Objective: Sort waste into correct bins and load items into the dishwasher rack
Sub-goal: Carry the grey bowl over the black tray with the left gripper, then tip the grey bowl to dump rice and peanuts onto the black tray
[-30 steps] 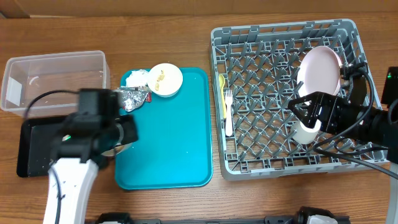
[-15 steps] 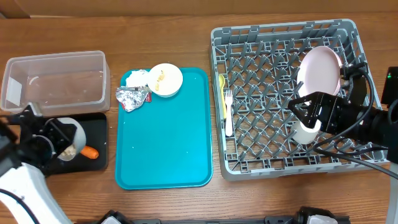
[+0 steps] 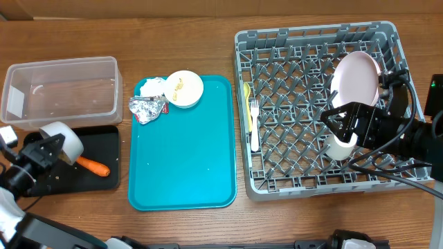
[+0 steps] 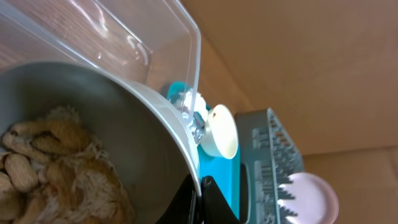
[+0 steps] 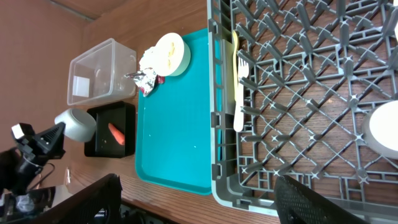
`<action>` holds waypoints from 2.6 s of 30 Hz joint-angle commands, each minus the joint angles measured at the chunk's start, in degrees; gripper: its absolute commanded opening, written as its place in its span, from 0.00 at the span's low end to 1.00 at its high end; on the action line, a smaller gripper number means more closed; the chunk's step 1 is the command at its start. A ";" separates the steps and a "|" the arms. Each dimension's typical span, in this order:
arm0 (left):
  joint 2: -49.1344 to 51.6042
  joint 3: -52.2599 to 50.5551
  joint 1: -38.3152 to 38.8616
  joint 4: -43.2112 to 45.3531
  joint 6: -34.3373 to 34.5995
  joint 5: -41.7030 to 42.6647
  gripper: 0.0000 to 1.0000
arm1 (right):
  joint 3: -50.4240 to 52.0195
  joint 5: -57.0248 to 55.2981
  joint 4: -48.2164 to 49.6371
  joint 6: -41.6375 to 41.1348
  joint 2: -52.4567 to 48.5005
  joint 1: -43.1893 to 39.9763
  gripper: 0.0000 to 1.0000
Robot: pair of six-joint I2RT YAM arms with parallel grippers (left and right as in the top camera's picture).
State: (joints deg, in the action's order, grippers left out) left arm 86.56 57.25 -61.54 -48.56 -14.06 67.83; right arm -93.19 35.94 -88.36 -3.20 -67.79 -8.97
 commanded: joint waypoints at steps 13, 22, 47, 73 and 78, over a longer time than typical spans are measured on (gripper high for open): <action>5.05 -12.61 -15.69 8.61 -9.01 22.69 0.04 | -0.15 0.07 0.46 -0.04 0.15 0.00 0.82; 5.05 -12.63 -15.52 8.59 -9.75 22.69 0.04 | -0.15 0.09 0.61 -0.04 0.15 0.00 0.82; 4.81 -12.63 -5.25 8.20 -15.34 15.89 0.04 | -0.15 0.11 0.11 -0.09 0.15 0.00 0.82; -0.26 -12.41 -2.49 4.22 -18.10 18.38 0.04 | -0.15 0.11 0.46 -0.55 0.15 0.00 0.82; -3.61 -12.39 -0.61 1.79 -19.28 21.59 0.04 | -0.15 0.13 0.59 -1.42 0.15 0.00 0.82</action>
State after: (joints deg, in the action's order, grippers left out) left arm 86.83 44.88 -63.96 -45.76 -32.86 85.43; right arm -93.19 35.94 -88.07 -4.05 -67.79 -8.97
